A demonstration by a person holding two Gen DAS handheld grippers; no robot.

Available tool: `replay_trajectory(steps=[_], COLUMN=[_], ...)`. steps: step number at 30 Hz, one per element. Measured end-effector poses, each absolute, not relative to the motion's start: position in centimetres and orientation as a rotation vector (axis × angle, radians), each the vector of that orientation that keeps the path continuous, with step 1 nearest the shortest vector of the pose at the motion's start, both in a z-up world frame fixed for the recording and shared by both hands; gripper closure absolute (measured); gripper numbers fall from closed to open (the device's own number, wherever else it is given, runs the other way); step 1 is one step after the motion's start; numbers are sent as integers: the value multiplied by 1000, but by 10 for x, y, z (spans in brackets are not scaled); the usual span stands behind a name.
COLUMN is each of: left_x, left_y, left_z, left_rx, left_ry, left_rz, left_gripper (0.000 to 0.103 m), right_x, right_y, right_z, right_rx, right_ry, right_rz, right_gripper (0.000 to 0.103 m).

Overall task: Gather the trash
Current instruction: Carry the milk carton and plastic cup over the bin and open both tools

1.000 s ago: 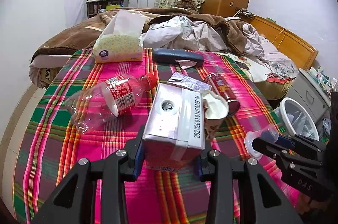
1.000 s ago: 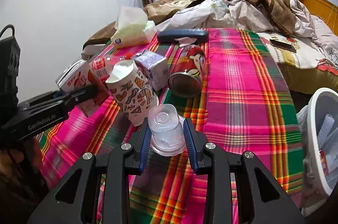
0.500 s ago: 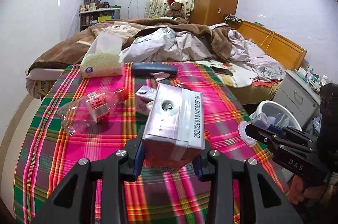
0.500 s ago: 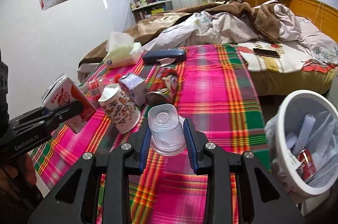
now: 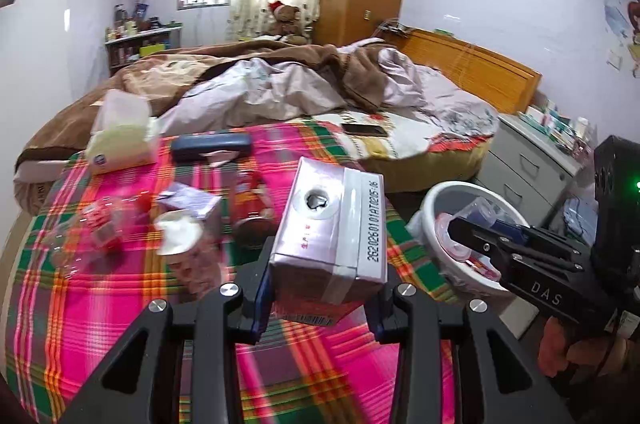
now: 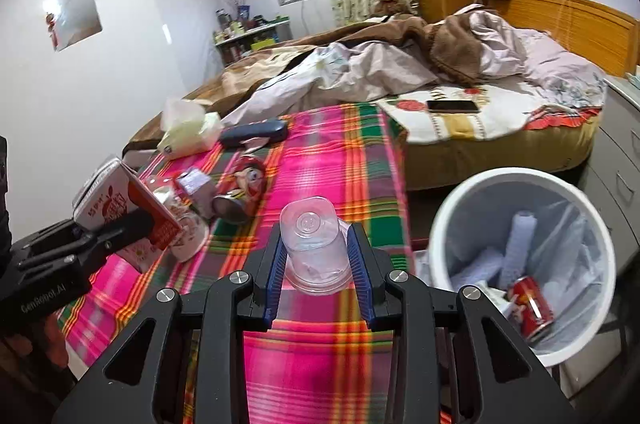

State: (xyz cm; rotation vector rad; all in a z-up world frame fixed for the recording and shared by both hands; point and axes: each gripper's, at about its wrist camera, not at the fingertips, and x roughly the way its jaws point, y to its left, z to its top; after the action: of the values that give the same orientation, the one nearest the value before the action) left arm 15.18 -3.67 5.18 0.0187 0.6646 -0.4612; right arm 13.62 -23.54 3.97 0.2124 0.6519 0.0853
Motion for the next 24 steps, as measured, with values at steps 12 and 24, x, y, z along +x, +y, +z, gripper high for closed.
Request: replay_trajectory(steps=[12, 24], left_x=[154, 158], left_y=[-122, -201], left_z=[49, 36], left_rx=[50, 91], left_ry=[683, 726], left_rz=[-611, -751], left_gripper=[64, 64], right_x=[123, 118], right_y=[-300, -362], right_z=[38, 24], right_rx=[256, 299], right_ry=[641, 687], right_rz=[-49, -174], right_gripper=[71, 71])
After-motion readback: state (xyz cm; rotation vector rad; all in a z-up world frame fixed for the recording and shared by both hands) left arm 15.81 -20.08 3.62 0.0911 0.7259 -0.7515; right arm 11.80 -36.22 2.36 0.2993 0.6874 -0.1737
